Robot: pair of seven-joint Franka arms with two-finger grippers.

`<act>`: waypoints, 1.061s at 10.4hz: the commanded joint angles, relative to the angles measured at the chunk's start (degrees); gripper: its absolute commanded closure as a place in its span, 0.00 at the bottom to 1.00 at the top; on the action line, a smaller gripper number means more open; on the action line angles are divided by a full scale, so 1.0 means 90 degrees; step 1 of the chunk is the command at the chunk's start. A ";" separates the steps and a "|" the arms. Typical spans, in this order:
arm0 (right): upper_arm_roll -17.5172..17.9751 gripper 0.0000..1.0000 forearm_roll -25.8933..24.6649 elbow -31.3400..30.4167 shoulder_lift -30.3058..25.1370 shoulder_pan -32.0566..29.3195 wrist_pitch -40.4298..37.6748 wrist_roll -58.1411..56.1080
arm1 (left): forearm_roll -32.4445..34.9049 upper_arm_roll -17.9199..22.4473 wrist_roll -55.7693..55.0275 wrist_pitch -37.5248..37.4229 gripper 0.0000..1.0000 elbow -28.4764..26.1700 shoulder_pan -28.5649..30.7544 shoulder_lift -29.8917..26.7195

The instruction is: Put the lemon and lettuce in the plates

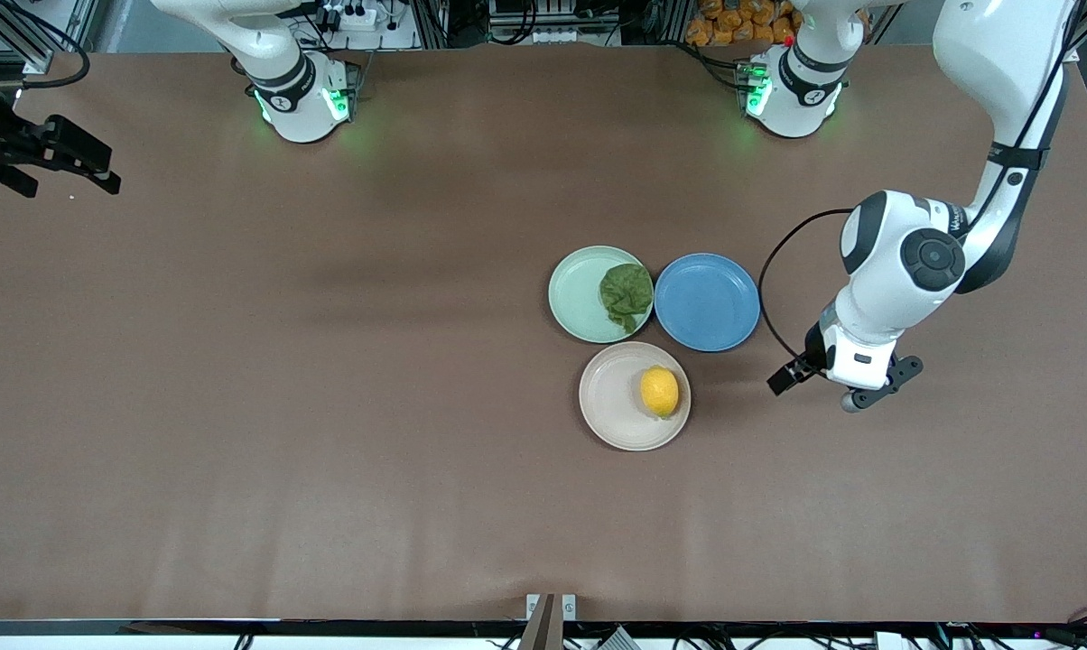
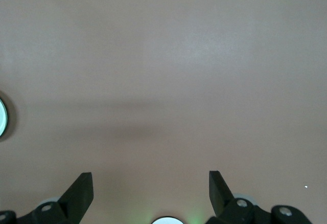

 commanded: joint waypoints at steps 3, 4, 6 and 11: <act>0.0049 0.00 0.0068 -0.0033 -0.0083 -0.0147 -0.0140 -0.0441 | 0.0005 0.1156 0.1350 -0.0677 0.00 -0.1103 -0.0851 -0.1352; 0.0049 0.00 0.0068 -0.0033 -0.0093 -0.0137 -0.0169 -0.0441 | -0.0179 0.1596 0.1670 -0.0677 0.00 -0.1445 -0.1203 -0.1703; 0.0059 0.00 0.0068 -0.0013 -0.0093 -0.0147 -0.0179 -0.0441 | -0.0900 0.2397 0.2858 -0.1006 0.00 -0.1848 -0.1635 -0.2494; 0.0059 0.00 0.0078 0.0365 -0.0015 -0.0147 -0.0316 -0.0432 | -0.1031 0.2567 0.3421 -0.2150 0.00 -0.0203 -0.1549 -0.2840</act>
